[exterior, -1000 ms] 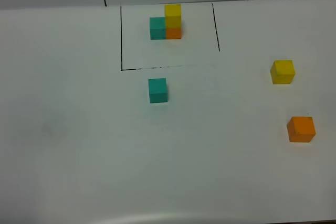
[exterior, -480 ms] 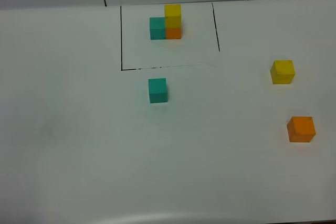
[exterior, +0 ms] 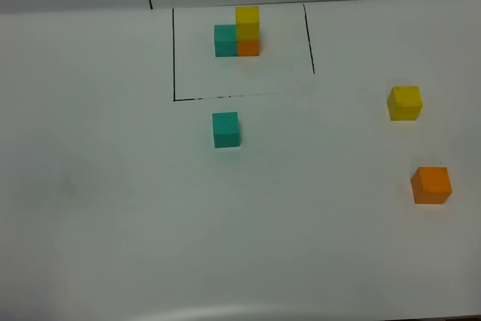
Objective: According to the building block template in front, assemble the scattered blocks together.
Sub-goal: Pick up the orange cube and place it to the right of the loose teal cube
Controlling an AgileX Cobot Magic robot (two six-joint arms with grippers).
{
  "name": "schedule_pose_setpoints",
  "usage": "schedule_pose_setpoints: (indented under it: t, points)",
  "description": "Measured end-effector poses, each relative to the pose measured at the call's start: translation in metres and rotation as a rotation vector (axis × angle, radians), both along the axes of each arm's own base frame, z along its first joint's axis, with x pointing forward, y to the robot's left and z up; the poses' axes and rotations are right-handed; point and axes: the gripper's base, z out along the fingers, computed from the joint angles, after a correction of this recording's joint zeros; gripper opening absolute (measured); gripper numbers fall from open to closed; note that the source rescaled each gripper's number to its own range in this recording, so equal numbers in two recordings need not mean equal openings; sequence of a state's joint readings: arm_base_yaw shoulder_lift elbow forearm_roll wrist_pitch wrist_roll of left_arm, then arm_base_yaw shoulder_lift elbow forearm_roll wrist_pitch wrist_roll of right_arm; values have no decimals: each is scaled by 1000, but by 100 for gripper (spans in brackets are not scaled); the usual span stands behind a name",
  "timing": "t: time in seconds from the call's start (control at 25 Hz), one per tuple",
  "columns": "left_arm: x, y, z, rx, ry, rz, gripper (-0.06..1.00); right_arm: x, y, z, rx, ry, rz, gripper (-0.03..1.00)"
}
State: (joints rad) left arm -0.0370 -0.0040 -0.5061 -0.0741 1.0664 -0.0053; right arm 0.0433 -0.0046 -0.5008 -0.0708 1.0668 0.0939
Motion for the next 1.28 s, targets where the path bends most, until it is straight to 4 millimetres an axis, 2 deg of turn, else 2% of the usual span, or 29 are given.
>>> schedule_pose_setpoints:
  t: [0.36, 0.44, 0.56, 0.68, 0.84, 1.0, 1.08, 1.28]
  points:
    - [0, 0, 0, 0, 0, 0, 86, 2, -2, 2, -21, 12, -13, 95]
    - [0, 0, 0, 0, 0, 0, 86, 10, -1, 8, -19, 39, -15, 95]
    - [0, 0, 0, 0, 0, 0, 86, 35, 0, 21, -21, 109, -12, 95]
    - [0, 0, 0, 0, 0, 0, 86, 74, 2, 31, -31, 219, -7, 95]
    - [0, 0, 0, 0, 0, 0, 86, 147, 6, 31, -38, 419, 15, 95]
    - [0, 0, 0, 0, 0, 0, 86, 216, 18, 12, 12, 533, 63, 95]
    - [0, 0, 0, 0, 0, 0, 86, 242, 26, 1, 17, 539, 89, 95]
    - [0, 0, 0, 0, 0, 0, 86, 289, 42, -29, 12, 592, 129, 95]
